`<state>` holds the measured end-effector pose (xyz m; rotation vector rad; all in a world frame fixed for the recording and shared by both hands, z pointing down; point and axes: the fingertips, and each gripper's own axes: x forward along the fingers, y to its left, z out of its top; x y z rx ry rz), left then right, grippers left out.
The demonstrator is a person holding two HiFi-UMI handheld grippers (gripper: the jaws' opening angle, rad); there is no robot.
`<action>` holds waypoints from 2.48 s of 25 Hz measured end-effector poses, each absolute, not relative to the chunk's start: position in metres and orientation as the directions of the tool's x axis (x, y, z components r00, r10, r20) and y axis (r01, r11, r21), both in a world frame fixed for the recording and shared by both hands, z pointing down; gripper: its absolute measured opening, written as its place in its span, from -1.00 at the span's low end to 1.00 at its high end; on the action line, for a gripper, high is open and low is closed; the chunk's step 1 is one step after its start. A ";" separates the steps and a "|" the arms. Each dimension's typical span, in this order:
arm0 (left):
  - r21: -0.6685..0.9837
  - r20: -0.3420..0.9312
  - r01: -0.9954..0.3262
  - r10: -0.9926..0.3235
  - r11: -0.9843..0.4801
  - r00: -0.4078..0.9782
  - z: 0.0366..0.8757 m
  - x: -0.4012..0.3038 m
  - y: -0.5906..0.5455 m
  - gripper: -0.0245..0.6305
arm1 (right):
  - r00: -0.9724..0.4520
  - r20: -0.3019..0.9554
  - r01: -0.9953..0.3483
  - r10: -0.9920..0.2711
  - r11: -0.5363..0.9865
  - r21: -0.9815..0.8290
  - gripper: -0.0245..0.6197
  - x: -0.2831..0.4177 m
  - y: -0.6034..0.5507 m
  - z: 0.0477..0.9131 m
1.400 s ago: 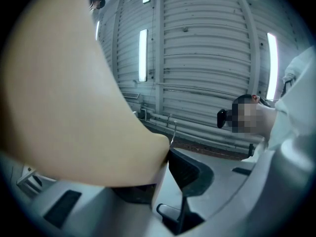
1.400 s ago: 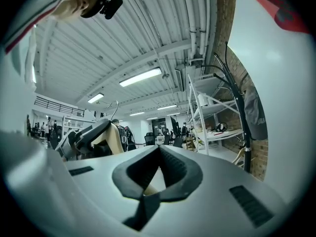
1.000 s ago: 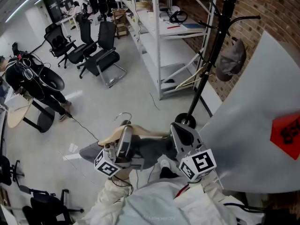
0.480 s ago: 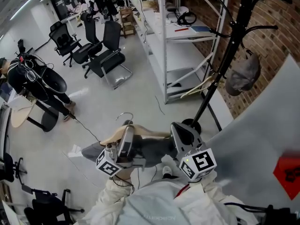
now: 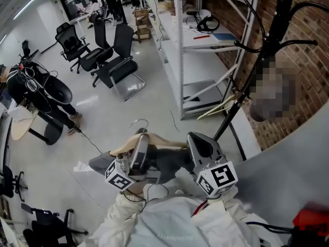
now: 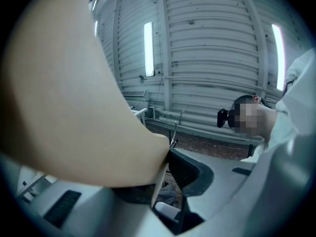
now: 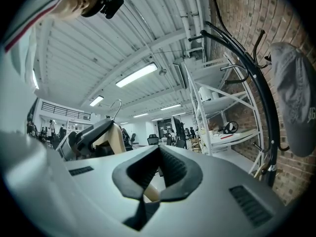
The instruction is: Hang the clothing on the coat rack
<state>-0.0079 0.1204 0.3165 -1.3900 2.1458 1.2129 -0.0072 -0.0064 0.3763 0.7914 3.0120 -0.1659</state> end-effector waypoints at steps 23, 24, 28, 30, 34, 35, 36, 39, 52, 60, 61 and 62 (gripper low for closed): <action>0.494 -0.637 -0.868 -0.701 -0.053 -0.320 0.327 -0.122 0.024 -0.59 | -0.963 -0.021 0.268 0.267 0.957 -0.110 -0.85 -0.082 -0.093 0.395; 0.494 -0.640 -0.866 -0.705 -0.073 -0.306 0.327 -0.130 0.020 -0.59 | -0.968 -0.020 0.250 0.249 0.962 -0.109 -0.85 -0.088 -0.096 0.396; 0.502 -0.645 -0.851 -0.722 -0.153 -0.251 0.332 -0.160 0.001 -0.59 | -0.985 -0.012 0.175 0.174 0.979 -0.108 -0.85 -0.111 -0.110 0.402; 0.510 -0.647 -0.837 -0.729 -0.199 -0.221 0.333 -0.174 -0.010 -0.59 | -0.992 -0.005 0.127 0.128 0.986 -0.108 -0.85 -0.121 -0.119 0.403; 0.518 -0.652 -0.808 -0.740 -0.279 -0.163 0.333 -0.203 -0.031 -0.59 | -0.999 0.012 0.042 0.044 0.992 -0.116 -0.85 -0.142 -0.135 0.406; 0.521 -0.652 -0.800 -0.744 -0.297 -0.148 0.334 -0.209 -0.037 -0.59 | -0.999 0.018 0.024 0.026 0.993 -0.113 -0.85 -0.146 -0.138 0.406; 0.524 -0.651 -0.791 -0.748 -0.316 -0.132 0.335 -0.214 -0.044 -0.59 | -1.000 0.024 0.006 0.009 0.994 -0.107 -0.85 -0.149 -0.141 0.405; 0.529 -0.649 -0.761 -0.757 -0.375 -0.079 0.334 -0.226 -0.063 -0.59 | -0.998 0.038 -0.056 -0.053 0.994 -0.091 -0.85 -0.157 -0.152 0.401; 0.516 -0.652 -0.630 -0.743 -0.581 0.152 0.330 -0.253 -0.100 -0.59 | -0.944 0.043 -0.329 -0.326 0.941 -0.078 -0.85 -0.171 -0.168 0.397; 0.515 -0.649 -0.504 -0.700 -0.693 0.299 0.334 -0.243 -0.126 -0.59 | -0.863 0.046 -0.505 -0.503 0.860 -0.072 -0.85 -0.150 -0.175 0.400; 0.516 -0.650 -0.484 -0.691 -0.707 0.317 0.334 -0.241 -0.128 -0.59 | -0.850 0.042 -0.527 -0.525 0.847 -0.071 -0.85 -0.147 -0.176 0.399; 0.517 -0.651 -0.463 -0.682 -0.720 0.334 0.333 -0.238 -0.130 -0.59 | -0.836 0.038 -0.548 -0.547 0.833 -0.071 -0.85 -0.144 -0.177 0.399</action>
